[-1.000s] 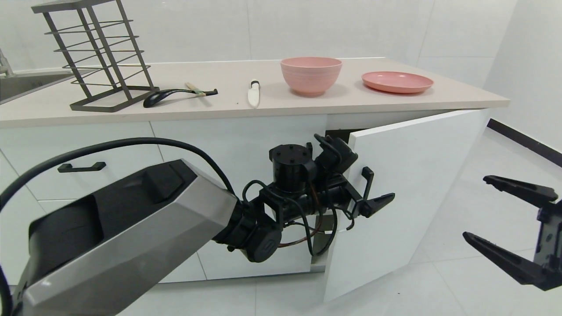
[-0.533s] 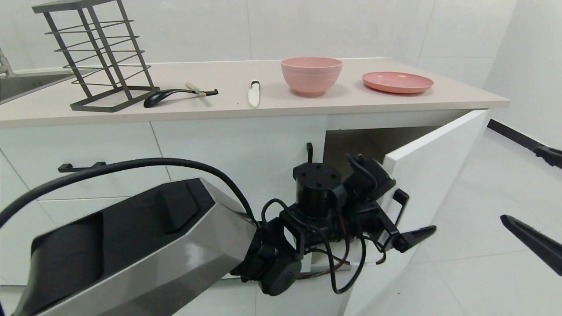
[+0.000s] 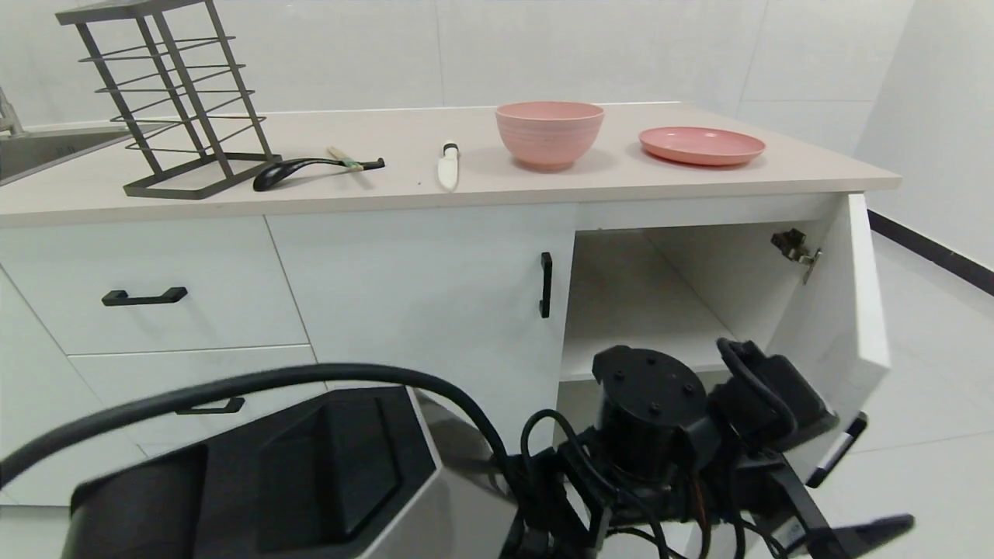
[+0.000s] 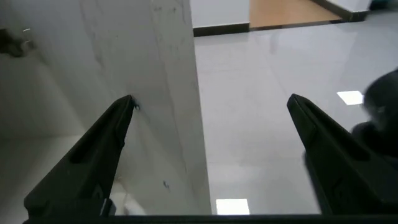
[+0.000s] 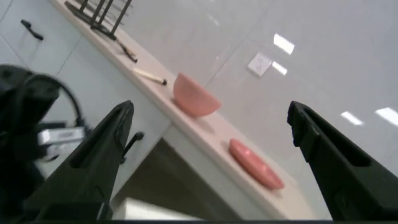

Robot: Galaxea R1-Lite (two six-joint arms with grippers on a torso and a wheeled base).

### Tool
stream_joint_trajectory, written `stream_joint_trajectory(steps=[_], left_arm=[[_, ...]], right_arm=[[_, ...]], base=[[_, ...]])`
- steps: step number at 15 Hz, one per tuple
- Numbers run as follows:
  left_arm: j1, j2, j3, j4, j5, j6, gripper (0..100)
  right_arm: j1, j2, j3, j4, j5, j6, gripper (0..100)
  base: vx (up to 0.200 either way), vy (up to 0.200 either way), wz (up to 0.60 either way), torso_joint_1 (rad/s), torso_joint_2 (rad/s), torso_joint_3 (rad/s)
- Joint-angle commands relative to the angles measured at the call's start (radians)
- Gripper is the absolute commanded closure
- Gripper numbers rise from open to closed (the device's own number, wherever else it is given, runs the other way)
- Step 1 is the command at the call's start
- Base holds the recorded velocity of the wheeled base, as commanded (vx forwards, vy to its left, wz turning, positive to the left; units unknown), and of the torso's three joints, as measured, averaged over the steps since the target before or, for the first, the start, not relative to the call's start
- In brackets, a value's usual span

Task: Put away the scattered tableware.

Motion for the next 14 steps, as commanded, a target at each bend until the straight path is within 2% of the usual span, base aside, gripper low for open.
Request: stream_joint_trajectory(steps=[1,2,4,6,7,8,9,10,11,14], left_arm=[[-0.118,0.061,-0.036,-0.022,0.012,-0.046,0],[-0.164,0.106,-0.091,-0.025,0.014,-0.068,0],[-0.176,0.155,-0.154,-0.027,0.02,-0.086,0],[-0.068,0.131,-0.146,-0.061,0.02,-0.092,0],[0.005,0.071,-0.109,-0.082,0.02,-0.092,0],[0.042,0.026,-0.071,-0.087,0.02,-0.092,0],[0.131,-0.144,0.081,-0.1,0.018,-0.092,0],[0.159,-0.212,0.145,-0.102,0.018,-0.092,0],[0.234,-0.411,0.339,-0.107,0.017,-0.086,0],[0.35,-0.805,0.722,-0.105,-0.008,-0.085,0]], right_arm=[[-0.001,-0.066,-0.062,-0.005,0.0,-0.001,0],[-0.002,-0.087,-0.085,-0.005,0.0,-0.002,0],[-0.002,-0.121,-0.086,-0.005,-0.001,-0.005,0],[-0.002,-0.146,-0.077,-0.002,-0.001,-0.007,0],[-0.002,-0.153,-0.071,0.001,-0.001,-0.007,0],[-0.002,-0.155,-0.063,0.003,-0.001,-0.007,0],[-0.001,-0.155,-0.006,0.003,-0.001,-0.007,0],[0.001,-0.156,0.023,0.001,-0.001,-0.007,0],[0.01,-0.162,0.109,0.001,0.0,-0.008,0],[0.044,-0.196,0.204,0.003,0.0,-0.011,0]], base=[[0.0,0.0,0.0,0.0,0.0,0.0],[0.0,0.0,0.0,0.0,0.0,0.0],[0.0,0.0,0.0,0.0,0.0,0.0],[0.0,0.0,0.0,0.0,0.0,0.0],[0.0,0.0,0.0,0.0,0.0,0.0],[0.0,0.0,0.0,0.0,0.0,0.0],[0.0,0.0,0.0,0.0,0.0,0.0],[0.0,0.0,0.0,0.0,0.0,0.0],[0.0,0.0,0.0,0.0,0.0,0.0],[0.0,0.0,0.0,0.0,0.0,0.0]])
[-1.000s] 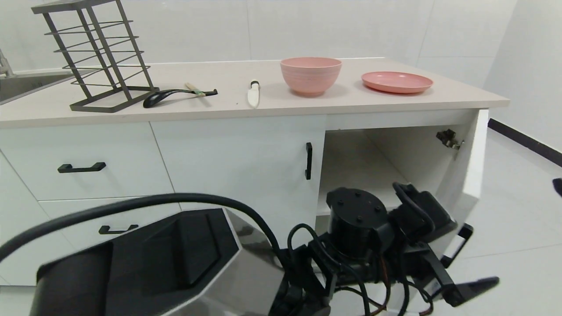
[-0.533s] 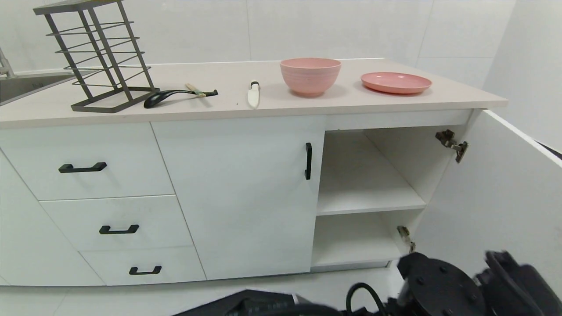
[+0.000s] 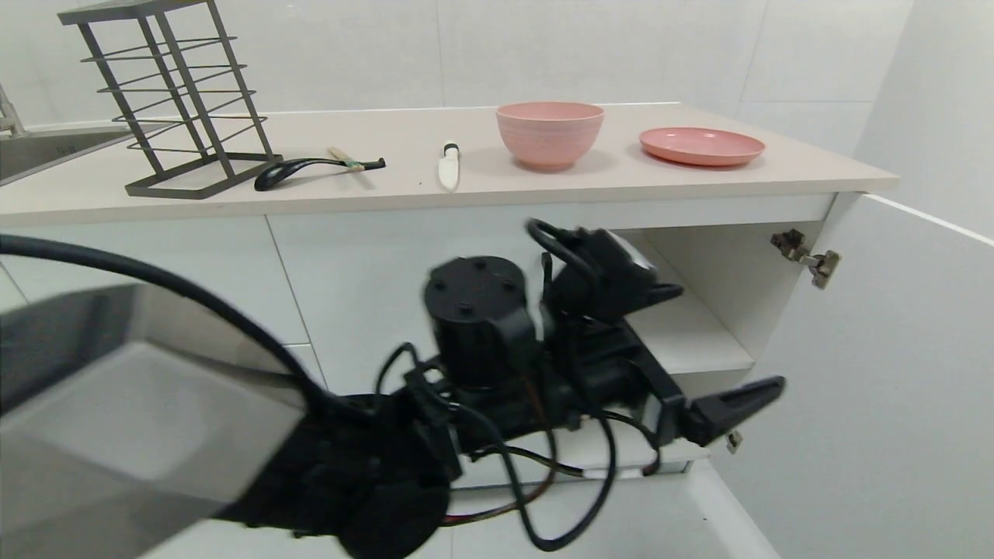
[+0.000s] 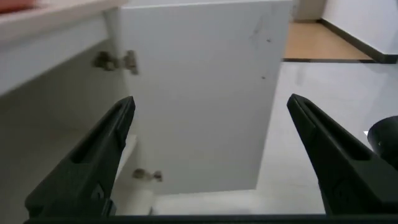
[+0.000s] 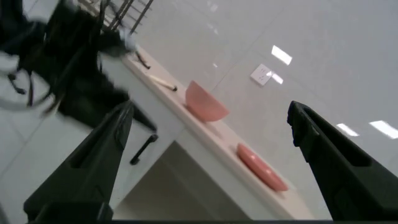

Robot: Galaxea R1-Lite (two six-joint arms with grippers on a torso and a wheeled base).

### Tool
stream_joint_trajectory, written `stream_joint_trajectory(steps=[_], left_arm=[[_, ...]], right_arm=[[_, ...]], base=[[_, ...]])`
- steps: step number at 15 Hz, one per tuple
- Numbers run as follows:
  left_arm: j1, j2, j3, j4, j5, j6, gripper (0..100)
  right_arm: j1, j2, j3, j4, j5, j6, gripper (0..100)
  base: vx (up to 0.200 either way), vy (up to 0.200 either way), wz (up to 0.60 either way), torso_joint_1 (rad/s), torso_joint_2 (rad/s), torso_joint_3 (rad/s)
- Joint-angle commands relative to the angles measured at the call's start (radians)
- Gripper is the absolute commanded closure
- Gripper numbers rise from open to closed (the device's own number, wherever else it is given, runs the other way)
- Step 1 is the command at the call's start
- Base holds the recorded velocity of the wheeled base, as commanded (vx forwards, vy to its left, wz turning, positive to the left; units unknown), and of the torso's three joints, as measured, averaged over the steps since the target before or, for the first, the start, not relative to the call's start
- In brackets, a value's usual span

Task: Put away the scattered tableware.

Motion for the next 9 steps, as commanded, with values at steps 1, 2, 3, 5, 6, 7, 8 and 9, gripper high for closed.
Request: stream_joint_trajectory(steps=[1,2,3,5,6,7,8,9], left_arm=[[0.191,-0.588,0.501,-0.004,-0.02,0.004,0],[0.218,-0.712,0.596,0.003,-0.018,0.002,0],[0.266,-0.825,0.676,0.011,-0.015,0.001,0],[0.416,-1.017,0.792,0.023,-0.02,0.001,0],[0.476,-1.115,0.845,0.042,-0.02,0.001,0],[0.527,-1.226,0.881,0.082,-0.02,0.004,0],[0.591,-1.347,0.901,0.157,-0.02,0.002,0],[0.671,-1.502,0.906,0.287,-0.02,-0.004,0]], right_arm=[[0.032,-0.033,0.074,0.002,0.001,-0.002,0],[0.041,-0.048,0.099,0.005,0.001,-0.002,0],[0.041,-0.078,0.102,0.037,0.001,-0.001,0],[0.041,-0.183,0.102,0.141,0.001,-0.001,0],[0.041,-0.254,0.102,0.215,0.001,-0.001,0],[0.042,-0.335,0.1,0.298,0.001,-0.001,0],[0.047,-0.423,0.1,0.381,0.001,-0.001,0],[0.046,-0.519,0.099,0.474,0.001,-0.001,0]], base=[[0.0,0.0,0.0,0.0,0.0,0.0],[0.0,0.0,0.0,0.0,0.0,0.0],[0.0,0.0,0.0,0.0,0.0,0.0],[0.0,0.0,0.0,0.0,0.0,0.0],[0.0,0.0,0.0,0.0,0.0,0.0],[0.0,0.0,0.0,0.0,0.0,0.0],[0.0,0.0,0.0,0.0,0.0,0.0],[0.0,0.0,0.0,0.0,0.0,0.0]])
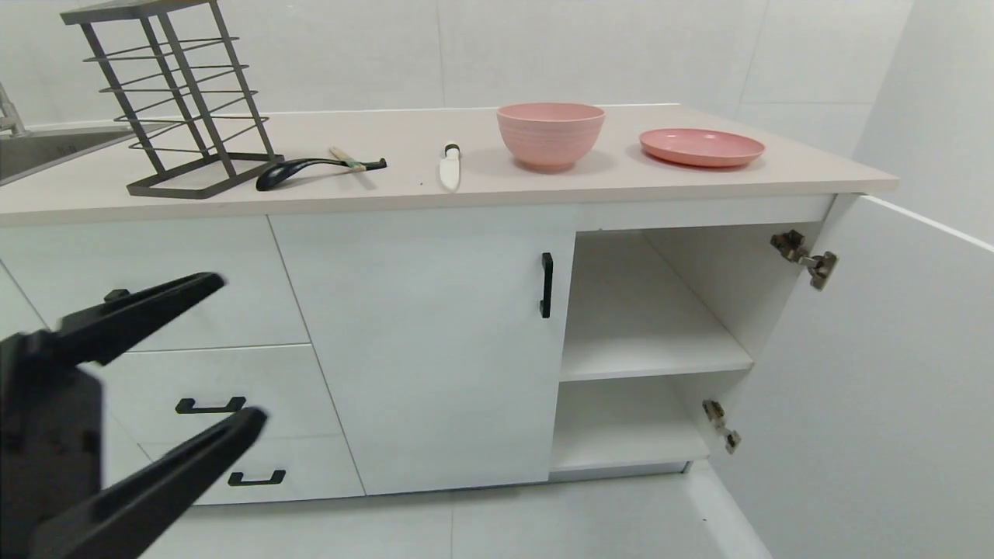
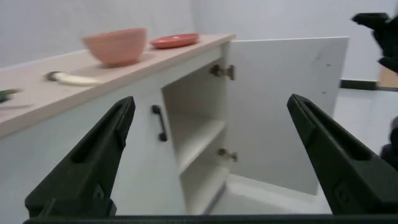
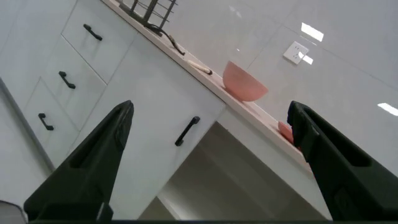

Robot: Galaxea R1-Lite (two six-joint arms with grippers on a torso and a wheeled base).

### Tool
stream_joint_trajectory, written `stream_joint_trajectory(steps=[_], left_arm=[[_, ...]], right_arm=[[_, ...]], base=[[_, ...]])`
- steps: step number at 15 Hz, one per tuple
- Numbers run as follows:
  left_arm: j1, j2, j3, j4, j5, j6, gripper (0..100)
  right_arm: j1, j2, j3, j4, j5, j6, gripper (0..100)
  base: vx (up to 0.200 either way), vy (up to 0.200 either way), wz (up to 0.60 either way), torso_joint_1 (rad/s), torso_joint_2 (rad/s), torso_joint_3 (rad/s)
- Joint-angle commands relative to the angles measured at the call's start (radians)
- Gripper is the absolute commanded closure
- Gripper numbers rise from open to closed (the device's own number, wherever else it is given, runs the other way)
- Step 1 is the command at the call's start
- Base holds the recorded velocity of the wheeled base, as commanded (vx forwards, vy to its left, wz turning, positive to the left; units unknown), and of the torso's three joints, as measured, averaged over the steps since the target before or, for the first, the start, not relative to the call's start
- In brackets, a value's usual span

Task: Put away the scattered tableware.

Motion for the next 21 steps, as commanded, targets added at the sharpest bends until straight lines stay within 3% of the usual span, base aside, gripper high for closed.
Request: stream_joint_trajectory(steps=[1,2,3,4,5,6,7,8,9,10,11,12,16,21], left_arm=[[0.285,-0.578,0.121,0.321,-0.002,-0.013,0],[0.318,-0.673,0.121,0.435,-0.002,-0.017,0],[0.4,-0.865,0.121,0.686,-0.008,-0.02,0],[0.412,-0.868,0.161,0.72,-0.002,0.003,0],[0.415,-0.864,0.195,0.689,0.001,0.0,0],[0.426,-0.867,0.21,0.744,0.009,0.006,0],[0.479,-0.896,0.21,0.936,0.061,0.03,0],[0.507,-0.952,0.209,1.013,0.084,0.009,0],[0.506,-0.956,0.209,0.998,0.127,-0.016,0],[0.506,-0.962,0.21,0.996,0.211,-0.01,0],[0.506,-0.962,0.21,1.019,0.327,0.016,0],[0.506,-0.962,0.21,1.053,0.403,0.018,0],[0.506,-0.962,0.21,1.051,0.399,-0.003,0],[0.504,-0.962,0.21,1.053,0.397,-0.005,0]], right_arm=[[0.001,-0.334,-0.004,0.251,-0.001,0.0,0],[-0.001,-0.383,-0.004,0.308,0.0,0.0,0],[-0.001,-0.481,0.0,0.443,0.0,0.0,0],[0.001,-0.517,0.002,0.51,-0.007,0.0,0],[0.001,-0.513,0.002,0.525,-0.029,0.006,0],[0.001,-0.513,0.002,0.625,-0.15,0.03,0],[0.001,-0.513,0.002,0.795,-0.314,0.055,0],[0.001,-0.513,0.002,0.848,-0.34,0.067,0],[-0.001,-0.513,0.002,0.952,-0.374,0.101,0],[-0.002,-0.513,-0.003,1.029,-0.421,0.121,0],[-0.002,-0.513,-0.003,1.033,-0.483,0.153,0],[-0.002,-0.513,-0.003,1.036,-0.561,0.162,0],[-0.002,-0.513,0.002,1.049,-0.809,0.194,0],[-0.005,-0.512,0.0,1.067,-0.811,0.205,0]], base=[[0.0,0.0,0.0,0.0,0.0,0.0],[0.0,0.0,0.0,0.0,0.0,0.0],[0.0,0.0,0.0,0.0,0.0,0.0],[0.0,0.0,0.0,0.0,0.0,0.0],[0.0,0.0,0.0,0.0,0.0,0.0],[0.0,0.0,0.0,0.0,0.0,0.0],[0.0,0.0,0.0,0.0,0.0,0.0],[0.0,0.0,0.0,0.0,0.0,0.0],[0.0,0.0,0.0,0.0,0.0,0.0],[0.0,0.0,0.0,0.0,0.0,0.0],[0.0,0.0,0.0,0.0,0.0,0.0],[0.0,0.0,0.0,0.0,0.0,0.0],[0.0,0.0,0.0,0.0,0.0,0.0],[0.0,0.0,0.0,0.0,0.0,0.0]])
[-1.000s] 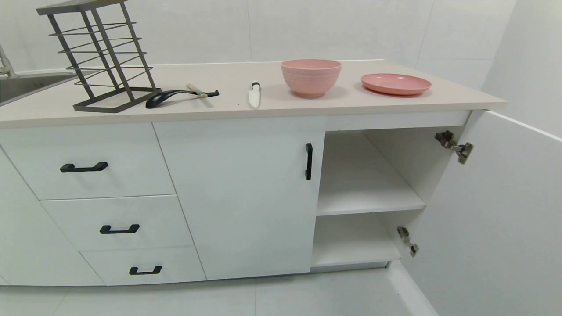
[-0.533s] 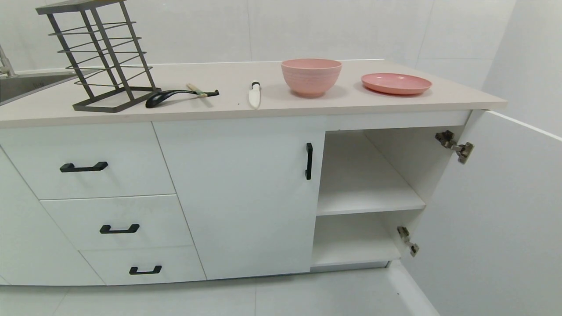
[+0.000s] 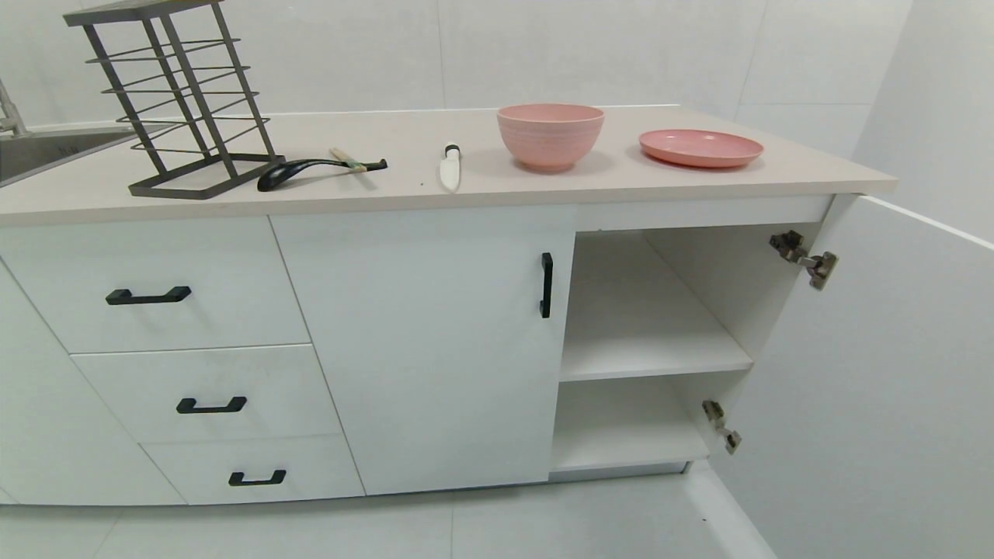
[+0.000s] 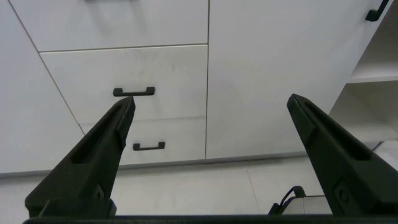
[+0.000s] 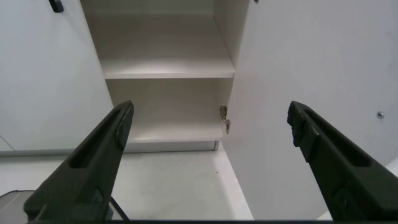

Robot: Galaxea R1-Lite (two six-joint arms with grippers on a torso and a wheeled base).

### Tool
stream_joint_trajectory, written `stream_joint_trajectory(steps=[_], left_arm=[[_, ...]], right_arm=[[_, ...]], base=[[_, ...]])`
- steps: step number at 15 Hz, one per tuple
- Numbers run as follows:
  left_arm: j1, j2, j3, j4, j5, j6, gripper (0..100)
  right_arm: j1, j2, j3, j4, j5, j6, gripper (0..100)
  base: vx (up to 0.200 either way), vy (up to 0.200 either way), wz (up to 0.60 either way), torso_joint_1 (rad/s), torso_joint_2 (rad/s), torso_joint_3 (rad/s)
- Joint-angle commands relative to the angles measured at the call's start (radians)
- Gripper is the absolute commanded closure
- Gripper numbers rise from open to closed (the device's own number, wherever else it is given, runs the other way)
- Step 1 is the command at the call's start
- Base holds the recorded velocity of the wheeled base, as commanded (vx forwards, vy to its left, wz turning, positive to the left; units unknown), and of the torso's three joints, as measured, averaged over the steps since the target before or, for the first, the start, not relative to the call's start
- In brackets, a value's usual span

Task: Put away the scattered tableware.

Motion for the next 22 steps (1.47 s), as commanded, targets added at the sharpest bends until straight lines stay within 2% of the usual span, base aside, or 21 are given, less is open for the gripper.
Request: stream_joint_trajectory(steps=[1,4,6,10,13,15,19,22], left_arm=[[0.0,0.004,0.0,0.0,0.0,-0.002,0],[0.0,0.004,0.0,0.0,0.002,-0.008,0],[0.0,0.004,0.0,-0.002,0.003,-0.008,0],[0.0,0.004,0.0,0.0,0.003,-0.008,0],[0.0,0.004,0.0,0.0,0.002,-0.009,0],[0.0,0.004,0.0,-0.002,0.005,-0.009,0],[0.0,0.004,0.0,0.0,0.006,-0.011,0],[0.0,0.004,0.0,0.0,0.005,-0.009,0]], right_arm=[[0.003,0.005,0.002,-0.001,-0.001,0.003,0],[0.015,0.004,0.002,-0.002,0.003,-0.014,0],[0.053,-0.013,0.002,-0.002,0.003,-0.006,0],[0.049,-0.013,0.002,-0.001,-0.01,0.03,0],[0.05,-0.013,0.002,0.001,-0.033,0.027,0],[0.05,-0.013,0.002,0.001,-0.035,0.035,0],[0.05,-0.013,0.0,0.002,-0.064,0.041,0],[0.052,-0.013,0.002,-0.001,-0.058,0.024,0]], base=[[0.0,0.0,0.0,0.0,0.0,0.0],[0.0,-0.2,0.0,0.002,0.0,0.002],[0.0,0.0,0.0,0.0,0.0,0.0],[0.0,0.0,0.0,0.0,0.0,0.0],[0.2,0.0,0.0,0.001,0.0,0.007],[0.2,-0.2,0.0,-0.002,0.0,-0.002],[0.0,0.0,0.0,0.0,0.0,0.0],[0.0,-0.2,0.0,0.001,0.0,0.007]])
